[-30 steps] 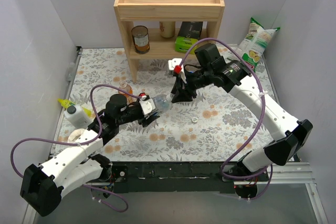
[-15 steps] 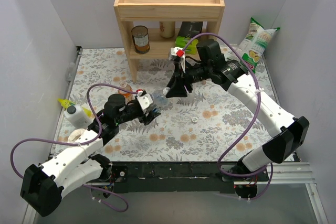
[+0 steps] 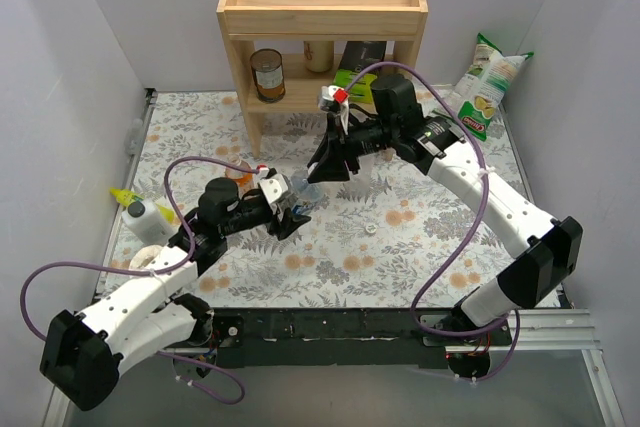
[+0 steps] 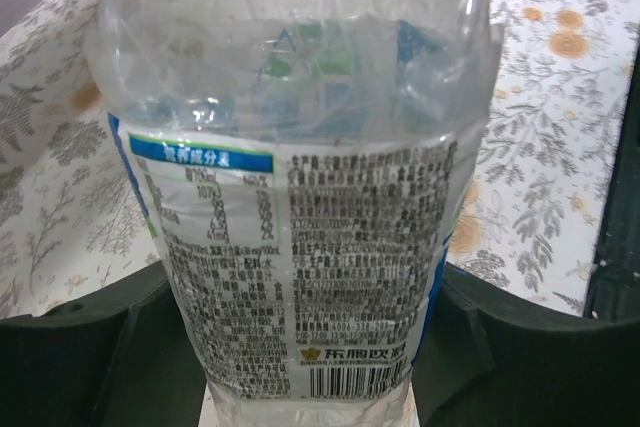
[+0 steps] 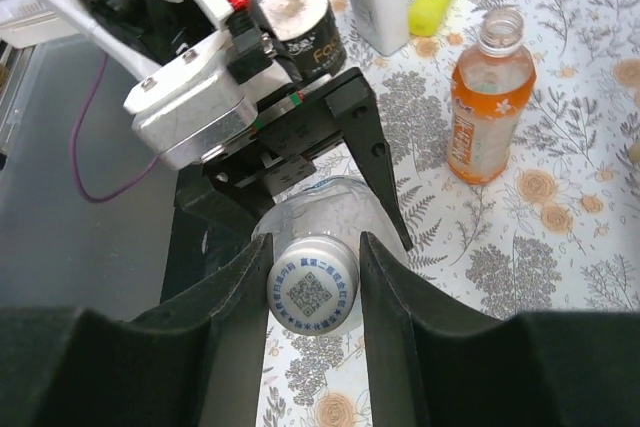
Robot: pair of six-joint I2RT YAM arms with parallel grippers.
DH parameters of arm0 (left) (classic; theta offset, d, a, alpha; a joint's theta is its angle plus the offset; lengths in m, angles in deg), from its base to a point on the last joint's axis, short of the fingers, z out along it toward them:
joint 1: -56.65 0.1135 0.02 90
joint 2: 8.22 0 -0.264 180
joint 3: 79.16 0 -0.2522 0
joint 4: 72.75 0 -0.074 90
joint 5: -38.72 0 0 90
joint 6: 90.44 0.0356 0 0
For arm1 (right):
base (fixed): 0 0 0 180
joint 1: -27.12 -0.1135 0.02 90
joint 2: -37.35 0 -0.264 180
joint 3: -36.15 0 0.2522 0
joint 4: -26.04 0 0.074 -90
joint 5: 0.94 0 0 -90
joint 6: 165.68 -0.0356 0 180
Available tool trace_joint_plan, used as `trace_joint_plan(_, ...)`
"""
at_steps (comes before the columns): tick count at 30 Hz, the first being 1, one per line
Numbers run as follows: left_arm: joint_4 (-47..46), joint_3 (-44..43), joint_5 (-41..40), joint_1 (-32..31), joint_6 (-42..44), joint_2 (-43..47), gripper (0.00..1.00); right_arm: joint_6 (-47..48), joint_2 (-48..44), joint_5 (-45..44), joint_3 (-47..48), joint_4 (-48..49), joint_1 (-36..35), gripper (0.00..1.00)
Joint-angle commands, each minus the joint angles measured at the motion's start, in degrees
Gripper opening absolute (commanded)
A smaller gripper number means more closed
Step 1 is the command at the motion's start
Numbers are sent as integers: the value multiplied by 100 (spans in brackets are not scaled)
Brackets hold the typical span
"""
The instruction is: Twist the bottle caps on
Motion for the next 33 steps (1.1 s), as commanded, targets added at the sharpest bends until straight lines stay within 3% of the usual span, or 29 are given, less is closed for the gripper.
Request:
trace_joint_plan(1,-754,-86,-903,-21,-104,-134,0,-600,376,-558,442,-52,-134,7)
trace_joint_plan(3,-992,-139,-1430,-39,-175,-309,0,-619,490,-884,636,-183,-143,4)
trace_joint_plan(6,-835,-305,-1319,-39,-157,-424,2,-165,745,-727,1058,-480,-143,2)
trace_joint_plan(7,-738,-324,-1127,-39,-140,-389,31,12,876,-709,1329,-631,-125,2)
trace_joint_plan(8,-633,-315,-1047,-30,-87,-337,51,197,938,-718,1488,-824,-108,1)
trace_joint_plan(9,-388,-263,-924,-30,87,-267,63,425,983,-735,1620,-1000,-90,1)
trace_joint_plan(10,-229,-236,-888,-21,167,-92,86,845,1061,-753,1743,-1358,-29,1)
trace_joint_plan(11,51,-201,-984,-21,203,-3,97,1127,1088,-814,1971,-1536,-11,1)
trace_joint_plan(16,1028,1,-1608,84,474,533,98,2376,1535,-1069,2623,-2660,51,1)
trace_joint_plan(21,1995,-77,-1312,93,651,1175,98,3107,2124,-1517,2974,-3066,51,1)
trace_joint_plan(26,2514,-262,-705,102,712,1404,98,3389,2451,-1860,2914,-3024,51,1)
trace_joint_plan(33,2286,-403,-159,146,730,1167,98,3249,2565,-1983,2519,-2470,51,2)
